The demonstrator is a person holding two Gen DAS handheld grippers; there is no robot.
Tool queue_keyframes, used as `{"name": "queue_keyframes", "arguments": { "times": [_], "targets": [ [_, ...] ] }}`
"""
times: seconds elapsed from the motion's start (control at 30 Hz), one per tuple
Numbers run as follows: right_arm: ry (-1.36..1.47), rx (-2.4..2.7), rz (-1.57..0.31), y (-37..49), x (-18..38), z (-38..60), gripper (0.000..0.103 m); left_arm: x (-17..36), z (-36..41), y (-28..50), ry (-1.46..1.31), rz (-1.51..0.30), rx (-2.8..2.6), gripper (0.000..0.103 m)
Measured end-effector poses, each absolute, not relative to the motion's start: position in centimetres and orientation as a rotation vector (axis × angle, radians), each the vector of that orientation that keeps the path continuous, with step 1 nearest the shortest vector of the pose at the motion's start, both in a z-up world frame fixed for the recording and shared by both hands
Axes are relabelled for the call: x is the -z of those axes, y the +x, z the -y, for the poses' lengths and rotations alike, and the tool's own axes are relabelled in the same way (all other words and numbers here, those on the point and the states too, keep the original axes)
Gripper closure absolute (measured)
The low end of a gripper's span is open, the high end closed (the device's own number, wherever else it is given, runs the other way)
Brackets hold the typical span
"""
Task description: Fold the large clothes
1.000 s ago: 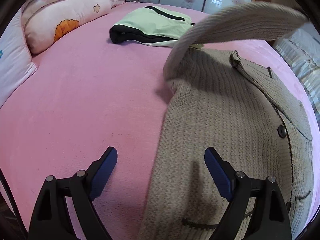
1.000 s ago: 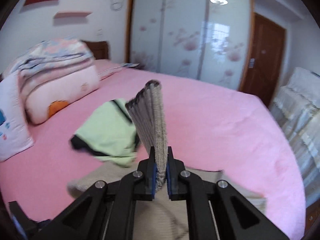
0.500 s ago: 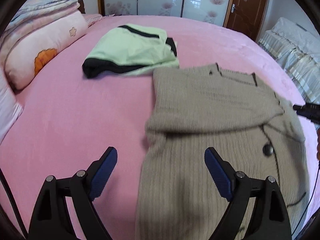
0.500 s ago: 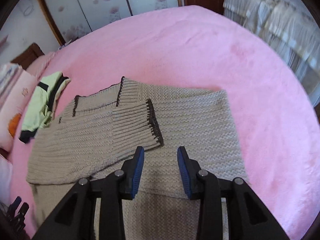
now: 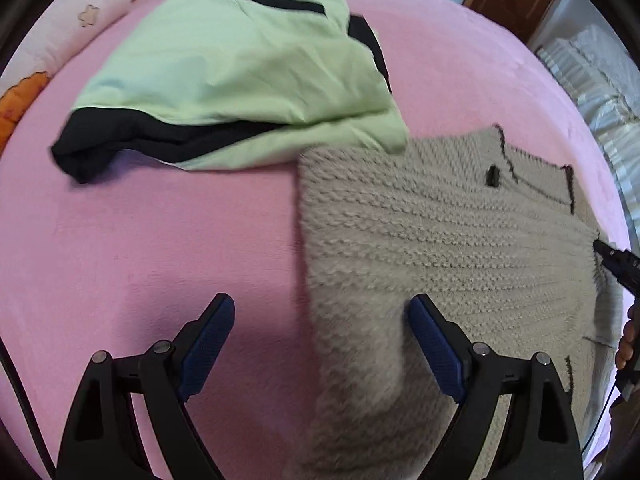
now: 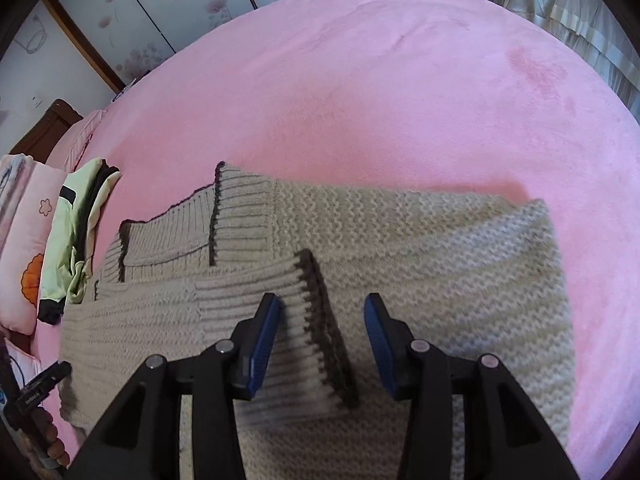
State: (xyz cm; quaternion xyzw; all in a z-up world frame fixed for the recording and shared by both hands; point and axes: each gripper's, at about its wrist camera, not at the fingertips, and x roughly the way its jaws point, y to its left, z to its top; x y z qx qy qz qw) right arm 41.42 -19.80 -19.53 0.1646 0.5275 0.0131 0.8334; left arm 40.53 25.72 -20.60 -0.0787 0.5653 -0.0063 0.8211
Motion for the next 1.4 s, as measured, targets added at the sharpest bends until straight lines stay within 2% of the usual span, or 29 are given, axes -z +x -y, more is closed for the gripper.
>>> {"name": "queue_keyframes", "arguments": {
  "times": [0.03, 0.07, 0.1, 0.13, 0.17, 0.27, 0.33, 0.4, 0.43, 0.47, 0.53, 0.57, 0.6, 0.63, 0.67, 0.73, 0.87, 0.97, 1.03, 1.07, 1.1, 1.27, 1.3, 1.33, 1.37, 1.4],
  "targets": [
    [0.331, -0.051, -1.11, 41.3, 19.5, 19.3, 0.06, 20.8, -25.4, 40.8, -0.166, -1.204, 0.022, 0.037],
    [0.289, -0.067, -1.115, 41.2, 19.4, 18.6, 0.08, 20.7, -25.0, 40.9, -0.173, -1.195, 0.044, 0.07],
    [0.246, -0.074, -1.119, 41.0, 19.2, 18.0, 0.093, 20.4, -24.7, 40.9, -0.175, -1.185, 0.042, 0.077],
    [0.206, -0.077, -1.097, 40.6, 18.6, 17.5, 0.094, 19.6, -24.4, 40.8, -0.154, -1.146, -0.003, 0.084],
    [0.181, -0.079, -1.065, 40.2, 17.8, 17.3, 0.095, 18.9, -24.1, 40.5, -0.141, -1.107, -0.029, 0.085],
    [0.189, -0.09, -0.895, 38.7, 14.3, 17.1, 0.095, 16.9, -23.5, 39.0, -0.119, -0.955, -0.08, 0.086],
    [0.146, -0.027, -0.893, 39.4, 14.9, 16.7, 0.095, 17.8, -23.2, 38.9, -0.09, -0.924, -0.123, 0.086],
    [0.088, 0.025, -1.049, 40.9, 18.4, 16.0, 0.09, 20.2, -22.8, 39.8, -0.043, -1.006, -0.156, 0.083],
    [0.075, 0.043, -1.106, 41.3, 19.7, 15.7, 0.089, 20.7, -22.8, 39.8, -0.025, -1.024, -0.168, 0.078],
    [0.079, 0.058, -1.101, 41.1, 19.8, 15.6, 0.087, 20.4, -22.4, 39.5, 0.01, -1.008, -0.182, 0.073],
    [0.077, 0.126, -1.042, 39.7, 18.2, 15.0, 0.075, 18.8, -21.6, 38.9, 0.08, -0.981, -0.25, 0.062],
    [0.067, 0.131, -1.028, 39.2, 17.5, 14.5, 0.069, 17.8, -21.2, 38.4, 0.107, -0.951, -0.277, 0.06],
    [0.053, 0.112, -0.999, 38.4, 16.6, 13.6, 0.068, 16.0, -20.6, 37.3, 0.133, -0.882, -0.297, 0.058],
    [0.047, 0.069, -0.964, 37.3, 15.6, 12.4, 0.068, 14.7, -20.2, 36.3, 0.136, -0.83, -0.296, 0.044],
    [0.056, 0.01, -0.942, 36.5, 14.9, 11.1, 0.067, 13.3, -19.8, 35.2, 0.122, -0.779, -0.28, 0.025],
    [0.111, -0.151, -0.928, 35.5, 14.1, 7.9, 0.066, 11.1, -18.3, 33.7, 0.058, -0.692, -0.223, 0.015],
    [0.186, -0.359, -0.988, 35.3, 15.3, 1.5, 0.066, 11.4, -16.7, 34.1, -0.074, -0.736, -0.14, 0.015],
    [0.145, -0.379, -1.057, 36.0, 18.3, -1.4, 0.067, 15.3, -15.3, 35.6, -0.094, -0.866, -0.136, 0.019],
    [0.154, -0.388, -1.082, 36.6, 19.7, -0.5, 0.077, 17.8, -15.5, 36.0, -0.077, -0.947, -0.135, 0.026],
    [0.154, -0.382, -1.072, 36.9, 19.8, 0.7, 0.099, 19.1, -15.7, 36.2, -0.058, -0.993, -0.15, 0.028],
    [0.155, -0.373, -1.074, 37.2, 20.0, 2.0, 0.103, 20.5, -16.1, 36.0, -0.04, -1.025, -0.168, 0.028],
    [0.221, -0.164, -1.032, 36.3, 20.0, 13.4, 0.103, 20.7, -19.1, 36.2, -0.027, -0.987, -0.167, 0.028],
    [0.252, -0.133, -1.033, 36.4, 20.2, 15.3, 0.103, 20.8, -19.5, 36.4, -0.016, -0.988, -0.18, 0.025],
    [0.293, -0.109, -1.028, 36.4, 20.3, 17.5, 0.103, 21.1, -20.1, 36.6, -0.002, -0.997, -0.207, 0.016],
    [0.303, -0.069, -1.027, 36.3, 20.3, 19.1, 0.103, 21.1, -20.3, 36.6, -0.01, -1.01, -0.216, 0.012],
    [0.288, -0.018, -1.033, 36.2, 20.3, 19.9, 0.102, 21.2, -20.9, 36.8, -0.045, -1.027, -0.196, 0.012]
  ]
}}
